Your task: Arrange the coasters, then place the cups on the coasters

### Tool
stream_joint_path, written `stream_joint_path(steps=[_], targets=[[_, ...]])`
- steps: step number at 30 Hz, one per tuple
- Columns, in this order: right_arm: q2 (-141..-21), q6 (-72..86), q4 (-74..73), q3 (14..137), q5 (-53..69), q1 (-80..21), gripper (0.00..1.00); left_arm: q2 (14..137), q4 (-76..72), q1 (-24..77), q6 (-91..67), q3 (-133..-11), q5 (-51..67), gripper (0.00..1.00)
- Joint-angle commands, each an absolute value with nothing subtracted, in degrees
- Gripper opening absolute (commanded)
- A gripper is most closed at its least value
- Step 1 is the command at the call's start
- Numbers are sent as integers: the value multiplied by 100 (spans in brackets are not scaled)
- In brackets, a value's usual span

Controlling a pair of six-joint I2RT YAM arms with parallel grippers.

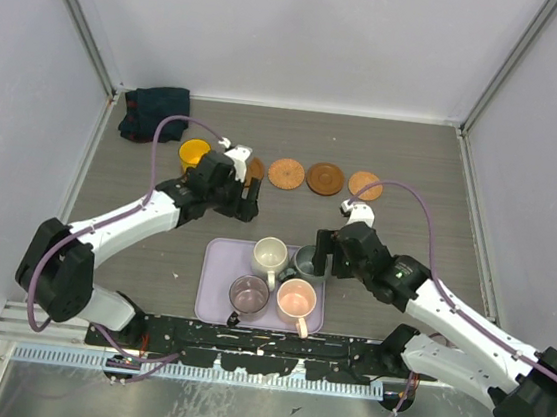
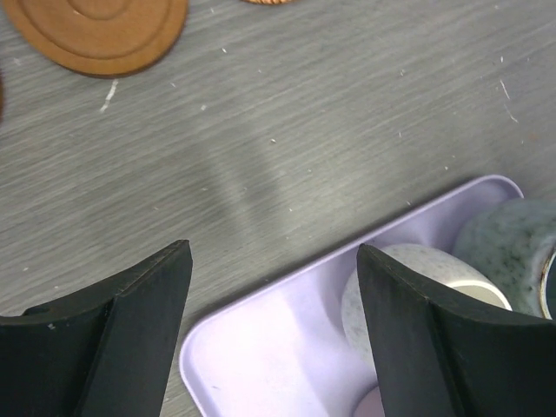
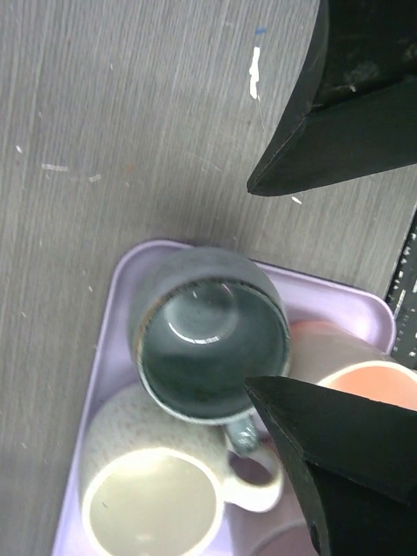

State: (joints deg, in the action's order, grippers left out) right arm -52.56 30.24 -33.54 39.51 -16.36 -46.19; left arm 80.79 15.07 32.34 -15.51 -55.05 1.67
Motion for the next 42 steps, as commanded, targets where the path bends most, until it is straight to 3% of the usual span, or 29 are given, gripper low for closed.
stream_joint_path(steps=[1,13,29,38,42], targets=[[-4891,2758,-3500,4022,-871,-4715,88,8183,1514,3383,-1486,-5713,325,78],[-4763,2683,-4035,4431,221,-5200,87,8528,1568,3534,-1475,-5971,401,79],[-5813,4691,-4930,4847,-2078,-8060,94,8659,1614,3571,-1378,-6023,532,80],[-6649,5535,-5062,4762,-2664,-8644,94,8667,1471,3573,-1402,-5787,530,81],[-6667,5702,-4697,4552,-2803,-8656,89,8698,1460,3575,-1372,-5784,472,81]])
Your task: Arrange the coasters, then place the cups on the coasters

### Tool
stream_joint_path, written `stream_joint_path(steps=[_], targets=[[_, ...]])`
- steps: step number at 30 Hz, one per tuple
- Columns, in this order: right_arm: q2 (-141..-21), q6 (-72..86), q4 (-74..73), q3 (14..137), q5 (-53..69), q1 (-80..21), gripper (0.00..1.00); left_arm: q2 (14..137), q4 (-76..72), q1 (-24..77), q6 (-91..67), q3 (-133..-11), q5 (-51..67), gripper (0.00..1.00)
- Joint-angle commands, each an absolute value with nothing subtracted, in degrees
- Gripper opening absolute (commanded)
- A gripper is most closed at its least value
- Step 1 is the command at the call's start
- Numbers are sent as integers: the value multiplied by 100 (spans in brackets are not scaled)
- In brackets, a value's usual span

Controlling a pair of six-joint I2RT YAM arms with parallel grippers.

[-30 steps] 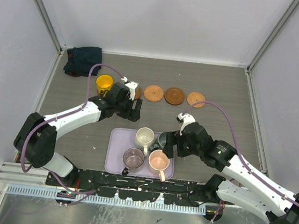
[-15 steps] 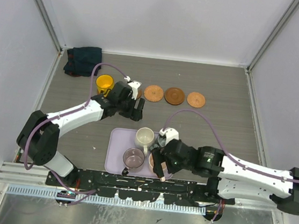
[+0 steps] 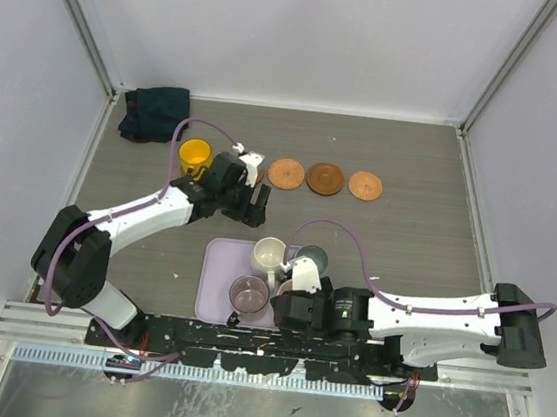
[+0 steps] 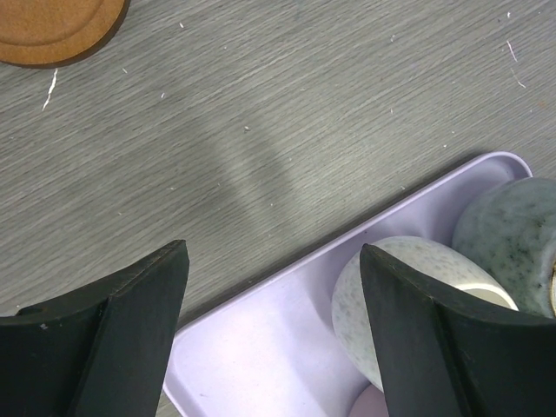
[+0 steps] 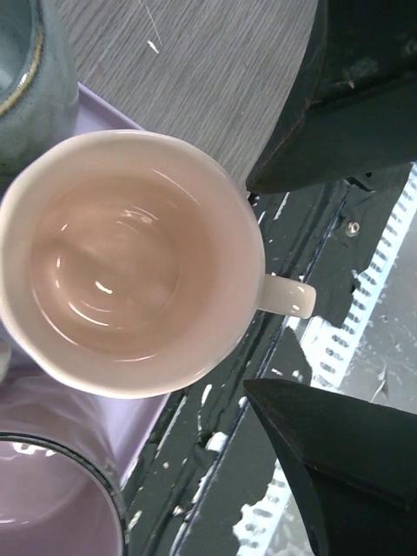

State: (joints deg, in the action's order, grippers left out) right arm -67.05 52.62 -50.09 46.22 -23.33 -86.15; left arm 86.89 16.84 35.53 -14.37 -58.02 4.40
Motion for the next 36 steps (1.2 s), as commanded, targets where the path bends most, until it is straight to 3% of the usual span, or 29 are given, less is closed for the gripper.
stream_joint_path(steps=[1,4,15,26,30,32,36], targets=[[-6673,5782,-4610,4479,-2836,-8653,86,8701,1461,3575,-1371,-5784,456,81],[-6728,5914,-4346,4304,-2844,-8656,77,8675,1447,3575,-1378,-5756,410,82],[-7129,6022,-4143,4096,-2912,-8723,69,8674,1456,3573,-1406,-5691,327,82],[-7183,6117,-4062,4009,-2898,-8822,38,8724,1455,3574,-1423,-5696,314,82],[-7245,6095,-4052,4024,-2844,-8839,19,8727,1452,3575,-1437,-5691,309,82],[-7266,6045,-4046,4061,-2788,-8861,3,8734,1454,3572,-1437,-5692,307,82],[-7344,5977,-4179,4204,-2805,-8992,1,8738,1456,3574,-1443,-5687,308,82]])
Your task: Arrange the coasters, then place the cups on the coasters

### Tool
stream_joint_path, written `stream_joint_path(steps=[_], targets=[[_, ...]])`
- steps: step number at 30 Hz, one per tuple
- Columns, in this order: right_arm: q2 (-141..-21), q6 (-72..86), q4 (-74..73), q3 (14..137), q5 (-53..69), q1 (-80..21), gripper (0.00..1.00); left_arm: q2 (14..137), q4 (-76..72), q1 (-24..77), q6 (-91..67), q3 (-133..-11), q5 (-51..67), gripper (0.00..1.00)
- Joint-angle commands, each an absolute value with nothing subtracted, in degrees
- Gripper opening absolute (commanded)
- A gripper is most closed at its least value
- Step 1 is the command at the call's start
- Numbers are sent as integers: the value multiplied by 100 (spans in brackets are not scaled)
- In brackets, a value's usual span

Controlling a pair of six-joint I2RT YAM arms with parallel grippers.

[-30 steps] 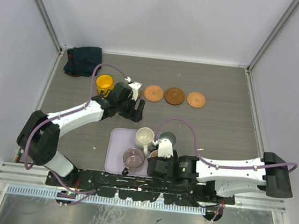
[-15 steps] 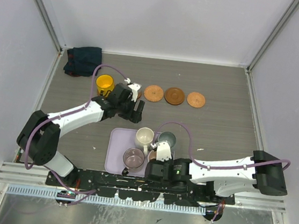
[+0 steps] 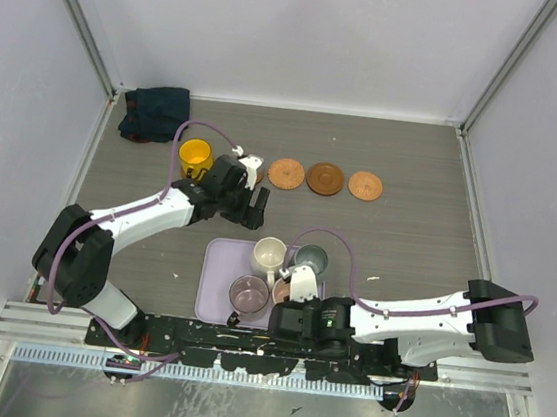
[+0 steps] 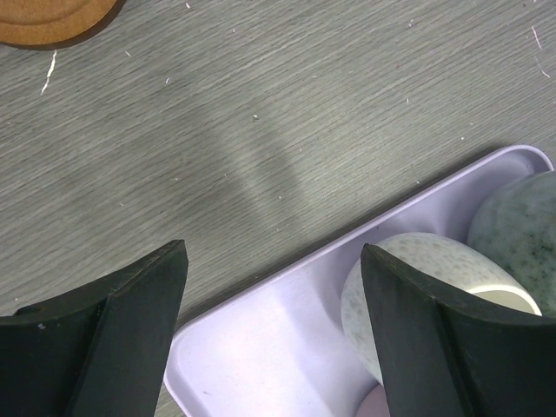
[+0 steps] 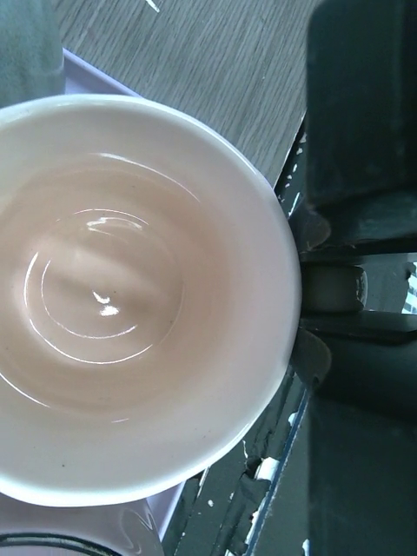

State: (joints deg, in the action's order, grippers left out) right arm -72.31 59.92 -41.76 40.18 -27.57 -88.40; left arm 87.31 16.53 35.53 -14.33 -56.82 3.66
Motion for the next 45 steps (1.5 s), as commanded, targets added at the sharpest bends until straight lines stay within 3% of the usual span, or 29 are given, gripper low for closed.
stream_joint_path(steps=[1,16,28,37,45], targets=[[-7366,5983,-4237,4270,-2843,-9042,1,8744,1453,3575,-1442,-5680,308,82],[-6667,6134,-5539,5210,-3816,-9404,1,8612,1459,3576,-1442,-5657,247,82],[-6674,6390,-7173,6805,-5703,-9329,1,8378,1572,3570,-1389,-5644,137,83],[-5927,4898,-6212,6526,-5191,-7468,1,8300,1562,3574,-1385,-5568,60,84],[-6271,2877,-4412,6464,-5020,-5929,1,8243,1603,3577,-1380,-5536,-6,84]])
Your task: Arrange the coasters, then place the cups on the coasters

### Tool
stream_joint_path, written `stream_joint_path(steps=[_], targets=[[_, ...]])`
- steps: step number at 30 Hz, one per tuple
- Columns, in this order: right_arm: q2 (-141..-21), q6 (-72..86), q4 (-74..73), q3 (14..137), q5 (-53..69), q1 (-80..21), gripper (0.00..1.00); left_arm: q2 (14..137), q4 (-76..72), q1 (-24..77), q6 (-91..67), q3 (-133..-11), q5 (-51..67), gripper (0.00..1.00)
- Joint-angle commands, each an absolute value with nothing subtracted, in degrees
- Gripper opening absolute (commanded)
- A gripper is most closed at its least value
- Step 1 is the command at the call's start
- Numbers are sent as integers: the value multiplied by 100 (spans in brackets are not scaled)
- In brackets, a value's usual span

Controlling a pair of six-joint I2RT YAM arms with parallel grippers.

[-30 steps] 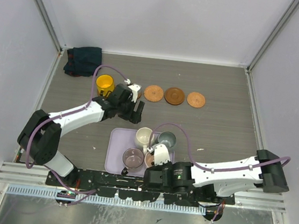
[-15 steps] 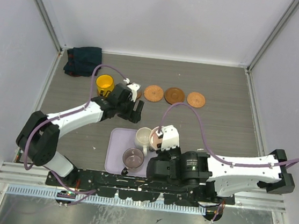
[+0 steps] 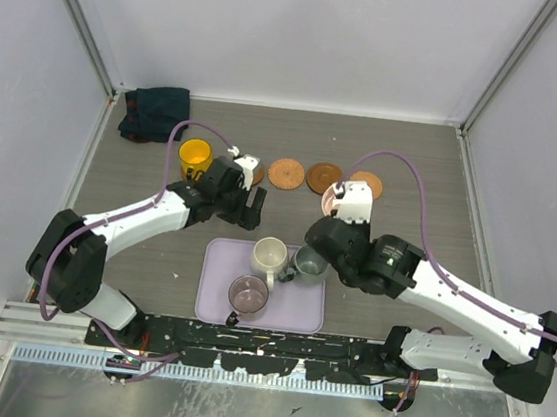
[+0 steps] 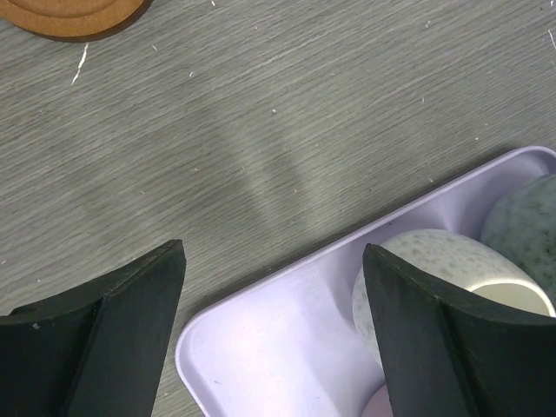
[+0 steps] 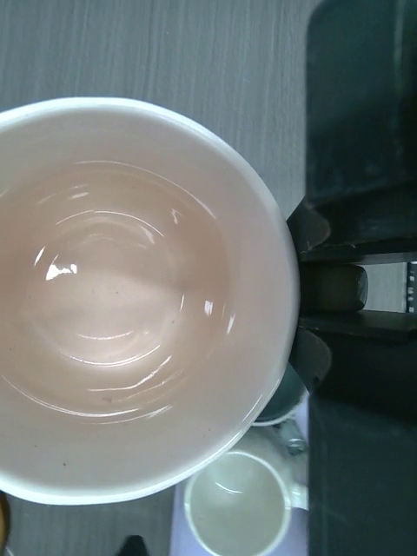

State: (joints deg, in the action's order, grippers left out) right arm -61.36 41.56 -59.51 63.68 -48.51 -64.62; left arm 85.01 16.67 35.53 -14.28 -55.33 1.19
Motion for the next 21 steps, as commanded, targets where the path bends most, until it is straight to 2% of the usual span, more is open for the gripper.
stream_joint_path(steps=[1,13,21], targets=[[-6340,2678,-4226,6499,-4876,-5721,1,8208,1646,3577,-1368,-5525,-35,85],[-8094,1166,-3299,7930,-2900,-2916,1,8151,1713,3535,-1280,-5429,-139,87],[-9249,832,-2676,8378,-1985,-1913,1,7761,1625,3448,-1280,-5196,-371,87]])
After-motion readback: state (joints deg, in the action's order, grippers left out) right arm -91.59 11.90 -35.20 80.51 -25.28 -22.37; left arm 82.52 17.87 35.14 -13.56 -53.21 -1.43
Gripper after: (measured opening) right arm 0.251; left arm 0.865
